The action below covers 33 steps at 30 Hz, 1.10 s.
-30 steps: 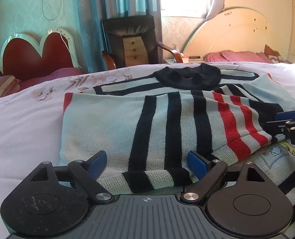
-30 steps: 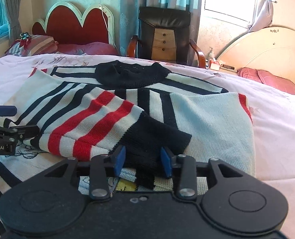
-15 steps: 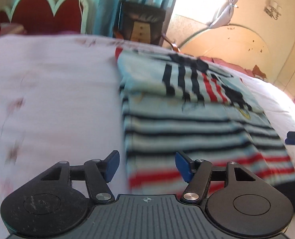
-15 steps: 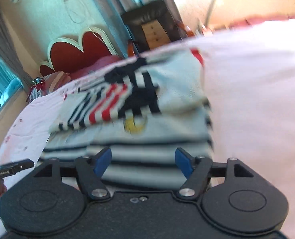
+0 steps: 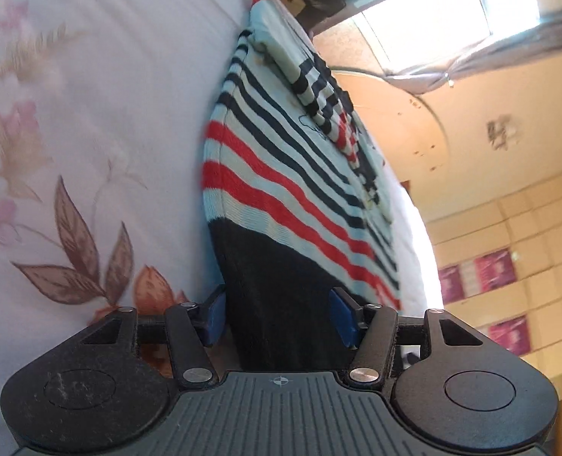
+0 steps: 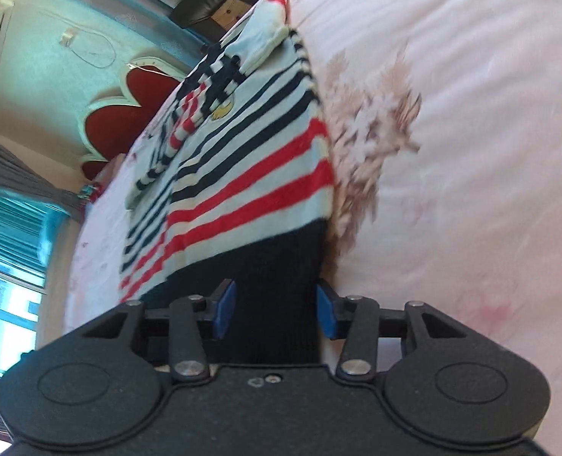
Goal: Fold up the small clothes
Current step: 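Lift the hem with both grippers and fold it over toward the collar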
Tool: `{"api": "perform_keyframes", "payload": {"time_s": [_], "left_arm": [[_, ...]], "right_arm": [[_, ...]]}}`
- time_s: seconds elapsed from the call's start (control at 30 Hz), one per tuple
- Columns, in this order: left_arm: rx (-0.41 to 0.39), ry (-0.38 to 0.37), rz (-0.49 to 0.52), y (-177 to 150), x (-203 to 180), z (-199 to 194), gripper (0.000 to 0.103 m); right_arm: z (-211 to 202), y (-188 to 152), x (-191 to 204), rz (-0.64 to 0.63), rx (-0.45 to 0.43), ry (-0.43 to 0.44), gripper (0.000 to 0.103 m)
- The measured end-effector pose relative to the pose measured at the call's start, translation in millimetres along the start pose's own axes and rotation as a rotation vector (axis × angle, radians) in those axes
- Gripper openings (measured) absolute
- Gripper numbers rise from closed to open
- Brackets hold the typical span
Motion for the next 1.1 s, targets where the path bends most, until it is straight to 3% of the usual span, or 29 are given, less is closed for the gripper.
{"api": "perform_keyframes", "payload": {"time_s": [0.07, 0.23, 0.3, 0.37, 0.43, 0.6, 0.67, 0.7, 0.77, 0.83, 0.87, 1.1], "left_arm": [[0.003, -0.012, 0.002, -0.9, -1.9, 6.3, 0.056], [0.008, 0.031, 0.064, -4.9, -5.7, 14.8, 0.03], [-0.007, 0.055, 0.06, -5.5, -2.3, 15.1, 0.01], [-0.027, 0.068, 0.065, -4.9, 1.3, 9.3, 0.007], [-0.066, 0.091, 0.115, -4.1, -8.2, 1.4, 0.006], [-0.264, -0.118, 0.099, 5.3, -28.4, -48.4, 0.006], [-0.243, -0.052, 0.061, 7.0, -10.5, -45.2, 0.006], [-0.207, 0.002, 0.037, 6.1, 3.9, -36.5, 0.006], [-0.149, 0.056, -0.014, 1.3, 23.7, -20.6, 0.006], [-0.156, 0.041, -0.002, 2.6, 17.7, -20.9, 0.006], [-0.159, 0.039, 0.009, 3.5, 14.0, -21.6, 0.005], [-0.242, -0.037, 0.001, 20.8, -13.1, -30.7, 0.005]], "right_arm": [[6.1, -0.1, 3.7, 0.009, -0.003, 0.016, 0.044], [20.1, 0.4, 10.5, 0.029, -0.005, 0.042, 0.032], [22.6, -1.4, 10.6, 0.033, -0.004, 0.035, 0.021], [24.6, -3.2, 8.0, 0.028, -0.013, 0.002, 0.007], [23.1, -5.3, 10.8, -0.003, -0.032, -0.019, 0.007], [-21.4, -1.6, 44.6, -0.113, -0.163, 0.083, 0.007], [-33.8, -0.7, 47.2, -0.132, -0.212, 0.12, 0.006], [-31.4, -0.5, 41.5, -0.129, -0.215, 0.096, 0.006], [-7.3, 0.2, 20.8, -0.099, -0.137, -0.014, 0.006], [11.4, -2.9, 8.1, -0.061, -0.073, -0.082, 0.006], [13.1, -2.9, 10.3, -0.059, -0.076, -0.077, 0.006], [-7.3, 13.2, 41.6, -0.097, -0.177, -0.015, 0.006]]}}
Point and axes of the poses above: each gripper's, at about its wrist camera, not at the fingertips, and z roughly the way its jaws point, x to its left, y to its top, the point moved 6 cm from there along z, roughly the way its jaws point, and after that the axes turned 4 degrees about -y, right-handed, at the moved point
